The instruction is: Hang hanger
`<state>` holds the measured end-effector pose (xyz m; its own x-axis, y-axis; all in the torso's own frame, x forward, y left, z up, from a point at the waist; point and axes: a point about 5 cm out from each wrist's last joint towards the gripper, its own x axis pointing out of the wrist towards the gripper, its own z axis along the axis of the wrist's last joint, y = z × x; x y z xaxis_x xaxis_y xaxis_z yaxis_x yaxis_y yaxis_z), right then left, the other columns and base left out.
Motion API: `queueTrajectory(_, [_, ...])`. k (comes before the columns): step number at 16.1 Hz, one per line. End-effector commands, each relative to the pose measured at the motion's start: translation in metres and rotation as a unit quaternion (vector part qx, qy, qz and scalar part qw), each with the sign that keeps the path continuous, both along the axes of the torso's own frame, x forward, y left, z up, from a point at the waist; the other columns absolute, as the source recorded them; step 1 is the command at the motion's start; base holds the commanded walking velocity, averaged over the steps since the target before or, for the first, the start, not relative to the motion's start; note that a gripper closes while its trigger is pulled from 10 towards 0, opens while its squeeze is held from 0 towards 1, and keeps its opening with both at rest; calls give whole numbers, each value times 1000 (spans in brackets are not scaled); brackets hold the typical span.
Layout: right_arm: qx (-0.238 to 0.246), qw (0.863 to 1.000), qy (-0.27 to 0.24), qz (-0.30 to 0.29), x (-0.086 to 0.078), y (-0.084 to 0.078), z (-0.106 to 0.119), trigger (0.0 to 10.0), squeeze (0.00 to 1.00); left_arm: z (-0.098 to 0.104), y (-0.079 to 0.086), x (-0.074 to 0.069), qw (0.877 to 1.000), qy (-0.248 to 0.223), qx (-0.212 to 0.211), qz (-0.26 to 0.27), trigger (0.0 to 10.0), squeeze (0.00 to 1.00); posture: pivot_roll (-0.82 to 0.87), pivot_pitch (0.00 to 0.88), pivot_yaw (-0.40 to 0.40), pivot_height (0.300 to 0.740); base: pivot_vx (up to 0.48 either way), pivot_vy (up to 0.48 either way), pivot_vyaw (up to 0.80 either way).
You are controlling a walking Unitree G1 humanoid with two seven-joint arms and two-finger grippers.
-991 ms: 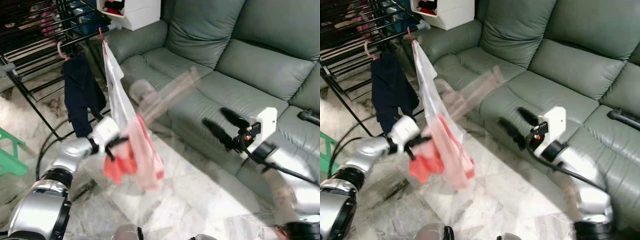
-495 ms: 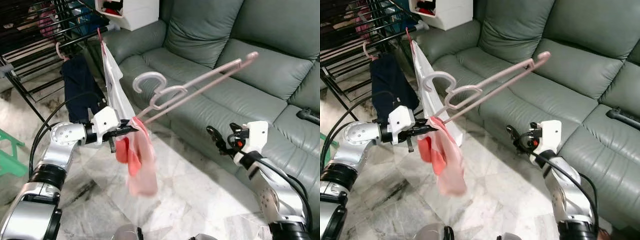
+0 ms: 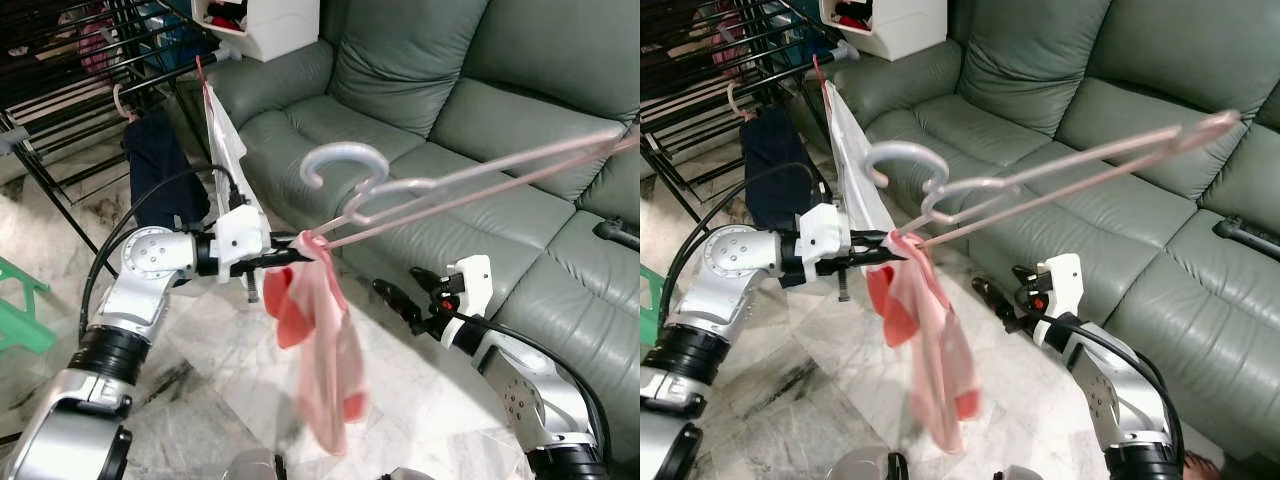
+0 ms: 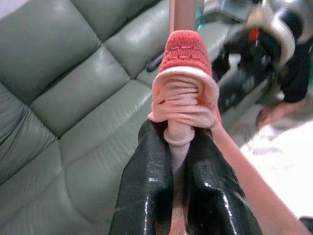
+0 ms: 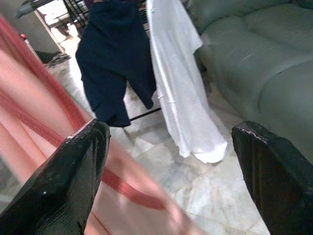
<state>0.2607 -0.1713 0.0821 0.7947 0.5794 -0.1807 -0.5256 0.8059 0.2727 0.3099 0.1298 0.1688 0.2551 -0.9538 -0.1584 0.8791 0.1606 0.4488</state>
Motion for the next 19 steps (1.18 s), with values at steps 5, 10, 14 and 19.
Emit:
queueTrajectory(5, [0,1000,-9,28,8,7,4,10000,0,11,-22,-15,998,-5,-25,-49,0,0,-58,0,62,740,0,0,0])
queueTrajectory(10, [21,997,-24,76,11,24,11,10000,0,8,-31,-21,999,-2,-21,-50,0,0,-51,0,63,740,0,0,0])
queueTrajectory(14, [5,991,-21,134,-8,14,9,10000,0,2,-21,-17,999,-3,9,-30,0,0,-51,0,66,740,0,0,0])
queueTrajectory(19, [-32,987,-3,155,-24,8,-2,10000,0,15,-16,-9,1000,-8,-4,-18,0,0,-58,0,71,740,0,0,0])
